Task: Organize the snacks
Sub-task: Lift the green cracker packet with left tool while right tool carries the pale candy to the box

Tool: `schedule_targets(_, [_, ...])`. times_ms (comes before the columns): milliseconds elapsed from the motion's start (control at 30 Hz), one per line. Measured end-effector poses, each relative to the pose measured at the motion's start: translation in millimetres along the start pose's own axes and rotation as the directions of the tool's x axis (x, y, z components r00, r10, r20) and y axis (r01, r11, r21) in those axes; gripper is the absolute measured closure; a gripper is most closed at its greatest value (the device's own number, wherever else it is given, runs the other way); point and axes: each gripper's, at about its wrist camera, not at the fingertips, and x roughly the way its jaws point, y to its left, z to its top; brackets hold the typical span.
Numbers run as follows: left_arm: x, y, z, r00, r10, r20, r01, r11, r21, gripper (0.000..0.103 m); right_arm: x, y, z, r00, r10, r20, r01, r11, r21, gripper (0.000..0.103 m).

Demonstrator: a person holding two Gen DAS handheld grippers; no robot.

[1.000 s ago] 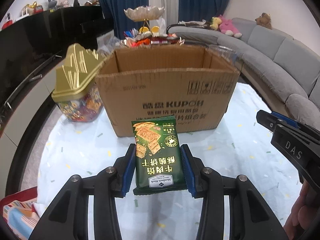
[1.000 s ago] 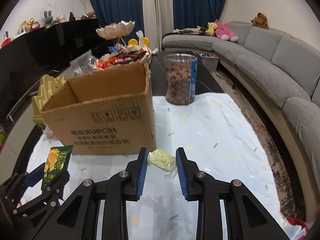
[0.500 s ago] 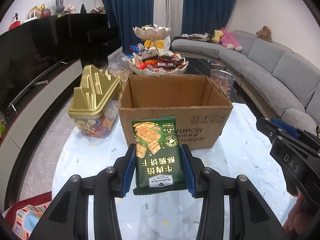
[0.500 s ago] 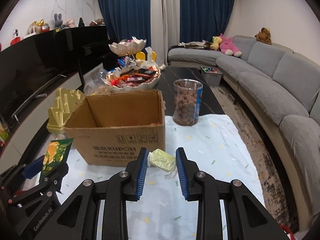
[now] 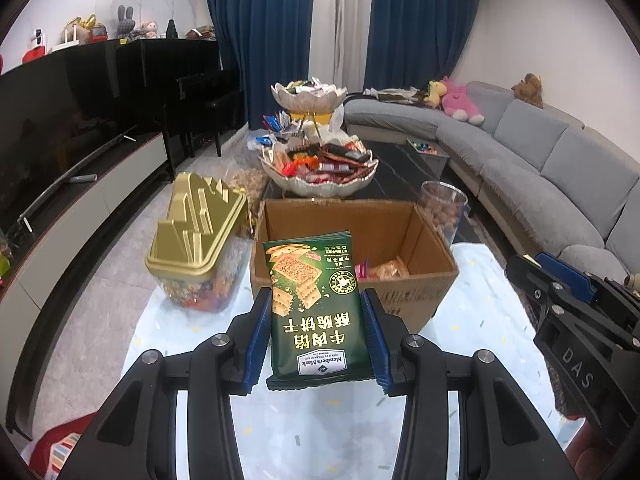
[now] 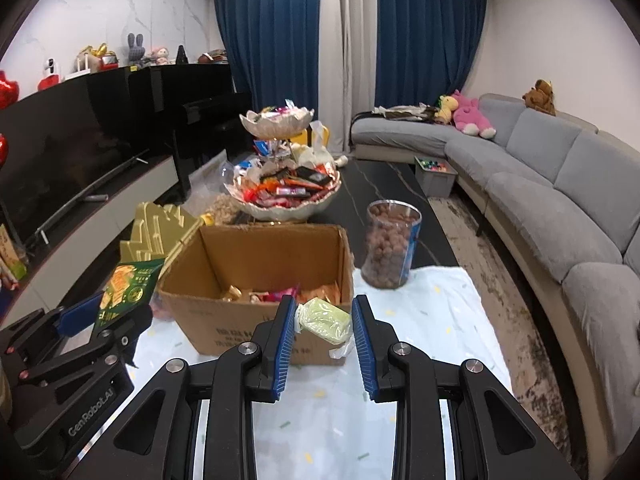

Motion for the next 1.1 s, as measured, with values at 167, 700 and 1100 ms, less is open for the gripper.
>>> schedule_targets(167, [2,3,15,1.0,-0.009,0.013,0.009,1.0,0.009,0.06,3,5,13,1.0,0.009,0.012,-0.009,1.0,-0.011,0.073])
schedule_targets(700, [30,11,50,0.999,-0.038,0.003,0.038,0.999,0.036,0.06,29,19,48,0.999,0.036,0.028,-0.034,0.999,-0.038,0.073])
schedule_targets(1100, [80,20,69,0.997,-0.054,-0.051,0.056,0.997,0.049,0.06,79,26,70,0.998,0.048,-0.027,-0.049,0.998,-0.046,0.073])
